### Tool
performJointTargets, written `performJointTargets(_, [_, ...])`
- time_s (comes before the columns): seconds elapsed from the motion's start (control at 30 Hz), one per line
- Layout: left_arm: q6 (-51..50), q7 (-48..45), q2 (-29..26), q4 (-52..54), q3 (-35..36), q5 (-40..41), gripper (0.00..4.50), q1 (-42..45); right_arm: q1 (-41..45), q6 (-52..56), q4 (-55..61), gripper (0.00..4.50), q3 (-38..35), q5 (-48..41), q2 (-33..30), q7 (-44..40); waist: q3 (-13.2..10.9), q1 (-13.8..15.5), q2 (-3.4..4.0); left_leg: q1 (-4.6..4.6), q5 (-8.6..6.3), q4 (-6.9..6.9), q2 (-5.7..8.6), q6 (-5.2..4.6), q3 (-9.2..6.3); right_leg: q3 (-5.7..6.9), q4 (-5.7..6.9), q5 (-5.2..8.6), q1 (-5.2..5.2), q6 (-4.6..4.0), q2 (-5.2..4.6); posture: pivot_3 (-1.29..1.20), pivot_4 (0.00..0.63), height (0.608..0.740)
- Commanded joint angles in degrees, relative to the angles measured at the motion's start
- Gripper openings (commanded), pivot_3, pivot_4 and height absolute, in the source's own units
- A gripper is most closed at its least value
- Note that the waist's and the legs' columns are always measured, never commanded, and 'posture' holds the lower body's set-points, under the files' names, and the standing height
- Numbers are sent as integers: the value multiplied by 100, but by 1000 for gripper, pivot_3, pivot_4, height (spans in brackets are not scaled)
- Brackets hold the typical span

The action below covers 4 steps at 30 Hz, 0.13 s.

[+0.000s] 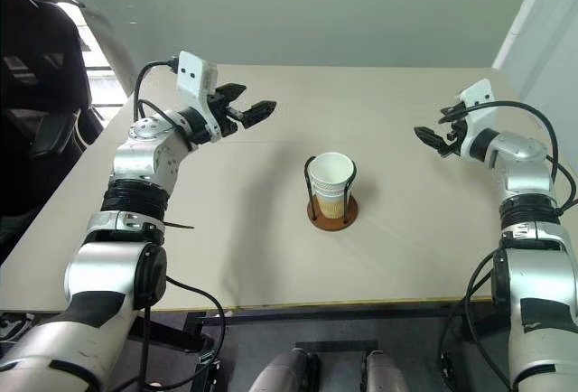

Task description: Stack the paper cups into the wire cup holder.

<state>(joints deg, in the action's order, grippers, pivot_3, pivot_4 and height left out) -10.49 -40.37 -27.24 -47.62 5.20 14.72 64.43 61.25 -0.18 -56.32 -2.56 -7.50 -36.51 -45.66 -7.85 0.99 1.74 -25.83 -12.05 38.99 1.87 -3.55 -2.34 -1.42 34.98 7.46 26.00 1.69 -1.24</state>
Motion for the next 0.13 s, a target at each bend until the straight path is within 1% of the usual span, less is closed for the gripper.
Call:
performJointTargets(0.03, [-49, 157, 107, 450, 200, 104, 4462, -132, 41, -350, -69, 3857, -233, 19, 102, 413, 0, -10, 0, 3, 4, -2, 0, 0, 0, 0, 1, -2, -1, -3, 0, 0, 150, 740])
performJointTargets(0.13, [-268, 101, 161, 838, 230, 160, 4462, -380, 17, -439, -111, 3857, -239, 67, 205, 559, 0, -25, 0, 7, 14, -6, -2, 1, 0, 0, 3, -8, -2, -11, 0, 0, 150, 740])
